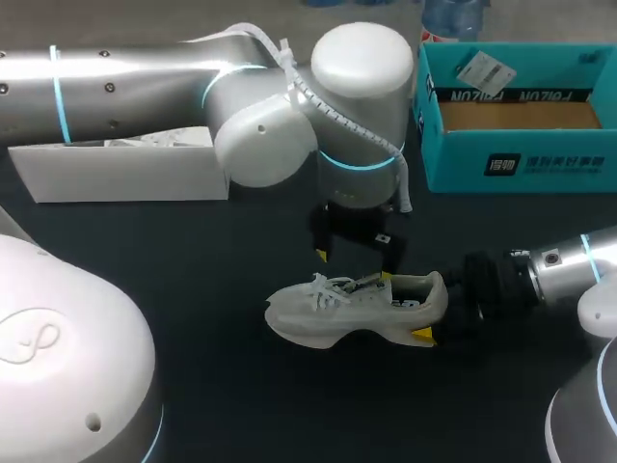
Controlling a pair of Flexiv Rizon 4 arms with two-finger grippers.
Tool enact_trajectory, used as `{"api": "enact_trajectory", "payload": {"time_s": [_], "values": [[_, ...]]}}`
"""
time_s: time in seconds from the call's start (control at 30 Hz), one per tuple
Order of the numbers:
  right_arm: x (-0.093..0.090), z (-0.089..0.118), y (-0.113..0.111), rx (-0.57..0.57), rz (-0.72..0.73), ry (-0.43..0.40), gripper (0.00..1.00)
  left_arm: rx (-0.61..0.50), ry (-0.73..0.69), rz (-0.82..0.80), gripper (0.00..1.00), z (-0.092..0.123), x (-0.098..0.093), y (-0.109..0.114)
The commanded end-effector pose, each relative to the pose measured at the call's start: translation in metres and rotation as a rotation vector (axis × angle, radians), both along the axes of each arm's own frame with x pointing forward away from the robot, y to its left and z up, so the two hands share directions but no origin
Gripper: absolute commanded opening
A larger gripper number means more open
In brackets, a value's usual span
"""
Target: Take the shoe out of the shoebox, open the shoe tongue, remove and reinsert the insole, then place the shoe into the shoebox
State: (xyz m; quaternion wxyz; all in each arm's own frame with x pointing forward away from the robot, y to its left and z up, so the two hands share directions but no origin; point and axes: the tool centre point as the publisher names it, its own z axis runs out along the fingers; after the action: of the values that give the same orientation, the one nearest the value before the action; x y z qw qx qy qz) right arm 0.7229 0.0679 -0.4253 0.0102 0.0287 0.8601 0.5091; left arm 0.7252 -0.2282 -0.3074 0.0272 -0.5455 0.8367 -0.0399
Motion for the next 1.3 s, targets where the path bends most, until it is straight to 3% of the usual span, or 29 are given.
{"api": "enact_trajectory", "payload": {"time_s": [0.03, 0.53, 1.0, 1.2, 1.3], "values": [[0.001, 0.0, 0.001, -0.005, -0.002, 0.0, 0.0, 0.03, -0.006, 0.006, 1.0, -0.011, 0.001, -0.019], [0.001, 0.0, 0.001, -0.005, -0.002, 0.0, 0.0, 0.035, -0.077, 0.056, 1.0, -0.035, -0.003, -0.037], [0.001, 0.0, 0.001, -0.005, -0.002, 0.0, 0.0, 0.094, -0.132, 0.132, 1.0, -0.045, -0.003, -0.015], [0.001, 0.0, 0.001, -0.005, -0.002, 0.0, 0.0, 0.092, -0.131, 0.182, 1.0, -0.035, -0.003, 0.003], [0.001, 0.0, 0.001, -0.005, -0.002, 0.0, 0.0, 0.082, -0.122, 0.201, 0.55, -0.029, -0.004, 0.01]]}}
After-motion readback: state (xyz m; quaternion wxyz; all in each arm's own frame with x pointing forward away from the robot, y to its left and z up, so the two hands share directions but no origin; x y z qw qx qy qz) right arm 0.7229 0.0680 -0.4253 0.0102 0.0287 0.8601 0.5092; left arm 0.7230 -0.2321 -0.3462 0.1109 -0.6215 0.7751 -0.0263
